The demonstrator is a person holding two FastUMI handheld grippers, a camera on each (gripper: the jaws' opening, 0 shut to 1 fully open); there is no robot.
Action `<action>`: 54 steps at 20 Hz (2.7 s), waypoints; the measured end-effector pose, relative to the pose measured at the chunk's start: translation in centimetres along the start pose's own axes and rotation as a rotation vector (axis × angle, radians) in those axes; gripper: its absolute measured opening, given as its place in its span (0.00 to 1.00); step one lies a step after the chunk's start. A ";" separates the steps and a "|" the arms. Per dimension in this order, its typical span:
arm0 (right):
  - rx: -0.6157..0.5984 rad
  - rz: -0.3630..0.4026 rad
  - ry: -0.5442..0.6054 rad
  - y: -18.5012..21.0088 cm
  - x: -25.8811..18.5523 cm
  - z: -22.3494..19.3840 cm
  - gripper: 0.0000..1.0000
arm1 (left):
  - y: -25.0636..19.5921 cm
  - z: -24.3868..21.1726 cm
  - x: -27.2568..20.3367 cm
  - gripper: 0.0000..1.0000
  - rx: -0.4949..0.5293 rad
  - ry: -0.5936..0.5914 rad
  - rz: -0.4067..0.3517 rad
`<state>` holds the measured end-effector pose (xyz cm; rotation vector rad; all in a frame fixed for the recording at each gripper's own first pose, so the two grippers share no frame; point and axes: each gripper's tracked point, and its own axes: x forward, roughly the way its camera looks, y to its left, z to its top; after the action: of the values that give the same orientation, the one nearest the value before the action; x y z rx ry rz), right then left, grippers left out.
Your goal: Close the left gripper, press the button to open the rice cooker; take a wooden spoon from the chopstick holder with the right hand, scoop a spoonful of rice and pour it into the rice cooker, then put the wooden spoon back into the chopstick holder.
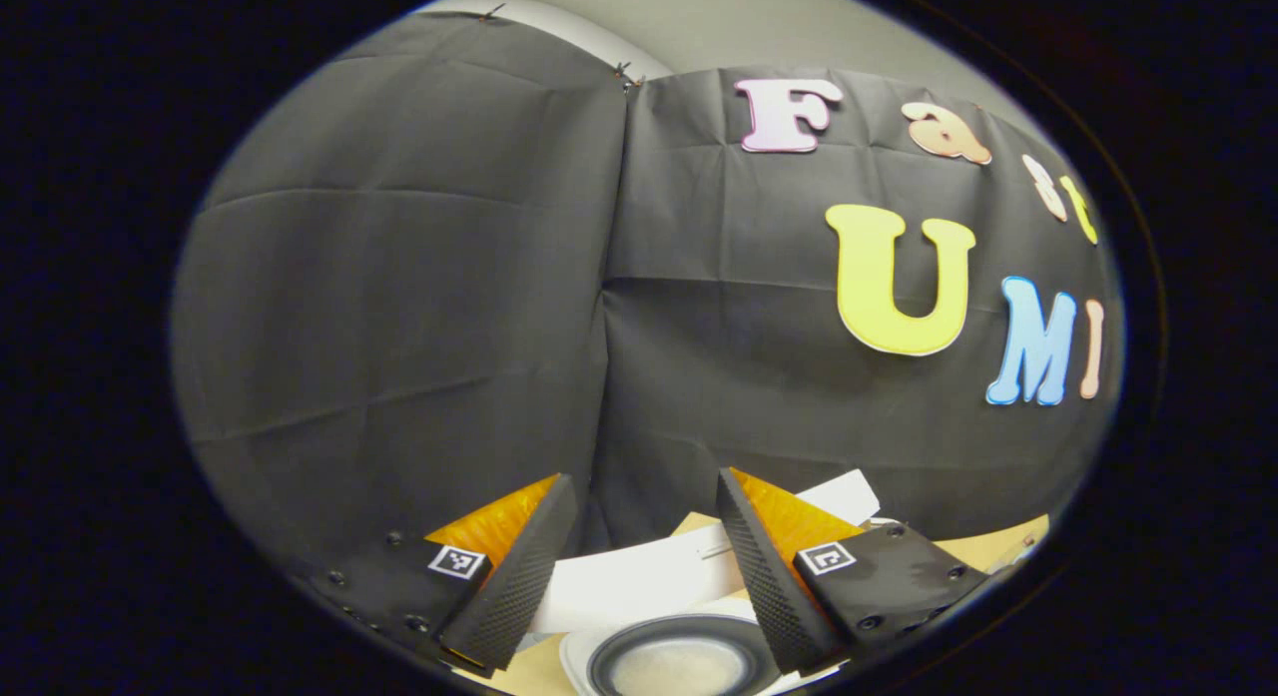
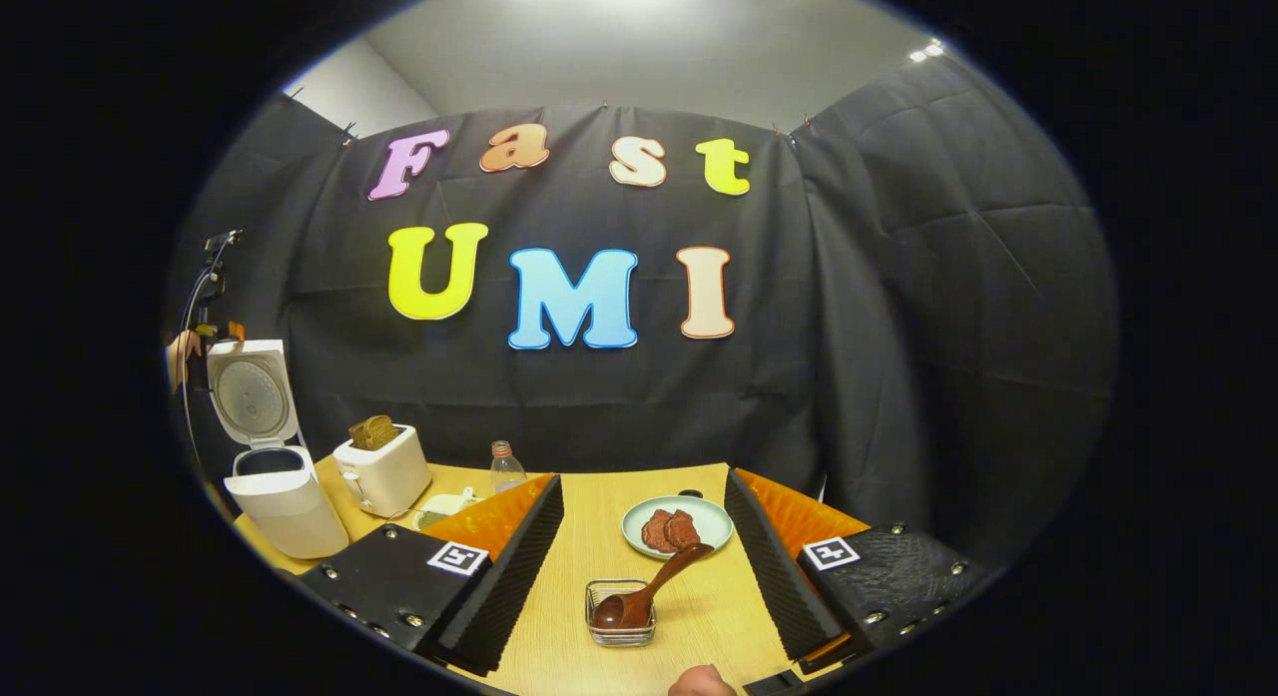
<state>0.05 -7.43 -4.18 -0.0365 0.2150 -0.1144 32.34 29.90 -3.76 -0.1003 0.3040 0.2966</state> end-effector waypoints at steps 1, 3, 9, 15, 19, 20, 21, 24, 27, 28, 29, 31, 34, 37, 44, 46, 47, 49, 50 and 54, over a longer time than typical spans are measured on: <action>0.000 0.008 0.000 -0.3 0.2 0.0 0.99 | -0.3 -0.3 -0.7 0.96 0.000 0.002 0.000; 0.004 0.025 -0.002 -0.8 0.3 -0.1 0.99 | -1.0 -1.3 -2.1 0.98 -0.007 0.013 0.003; -0.010 0.071 0.002 -1.8 0.7 -0.9 0.99 | -3.0 -5.6 -6.6 0.95 -0.021 0.047 -0.012; -0.023 0.114 0.009 -2.9 1.3 -1.4 0.99 | -5.3 -11.7 -9.8 0.98 -0.053 0.131 -0.019; -0.029 0.140 0.029 -3.1 1.6 -2.2 0.99 | -6.4 -16.4 -10.4 0.98 -0.041 0.191 -0.010; -0.036 0.142 0.030 -3.3 1.6 -2.3 0.99 | -6.6 -17.2 -10.7 0.98 -0.028 0.199 -0.006; -0.043 0.143 0.029 -3.5 1.7 -2.4 0.99 | -6.8 -17.9 -10.8 0.96 -0.011 0.205 -0.003; -0.057 0.162 0.040 -3.3 2.0 -2.9 0.99 | -6.9 -20.3 -11.3 0.98 0.001 0.230 0.004; -0.074 0.170 0.042 -3.2 2.3 -3.0 0.99 | -7.1 -22.1 -11.3 0.98 0.024 0.252 0.009; -0.079 0.172 0.043 -3.2 2.3 -3.0 0.99 | -7.2 -22.8 -11.3 0.98 0.029 0.258 0.012; -0.085 0.173 0.045 -3.2 2.4 -3.2 0.99 | -7.1 -23.1 -11.3 0.96 0.031 0.265 0.014; -0.095 0.171 0.048 -3.3 2.3 -3.3 0.99 | -6.9 -23.3 -11.4 0.99 0.053 0.267 0.022; -0.095 0.165 0.046 -3.3 2.3 -3.2 0.99 | -6.7 -23.7 -11.5 0.99 0.077 0.266 0.030; -0.088 0.158 0.045 -3.2 2.1 -3.4 0.99 | -6.7 -23.8 -11.6 1.00 0.057 0.274 0.034; -0.039 0.182 0.043 -2.0 1.6 -3.4 0.99 | -7.0 -23.6 -11.9 0.98 0.052 0.260 -0.004; -0.036 0.196 0.023 -1.7 1.6 -2.5 0.99 | -7.3 -22.7 -12.0 0.99 0.045 0.243 -0.007; -0.035 0.203 0.008 -1.6 1.6 -2.0 0.99 | -7.8 -21.6 -12.3 0.98 0.040 0.210 -0.023; -0.022 0.218 -0.006 -1.1 1.7 -1.4 0.98 | -9.4 -18.1 -14.0 0.96 0.049 0.122 -0.069; -0.011 0.222 0.002 -0.9 1.7 -1.4 0.99 | -10.8 -16.5 -16.1 0.96 0.056 0.076 -0.093; 0.020 0.249 0.002 0.4 0.6 0.1 0.99 | -15.1 -11.8 -24.8 0.97 0.072 -0.085 -0.200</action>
<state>0.74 -7.11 -4.27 0.0106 0.2190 0.1314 10.97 7.15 -6.47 -0.0460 0.2177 0.0908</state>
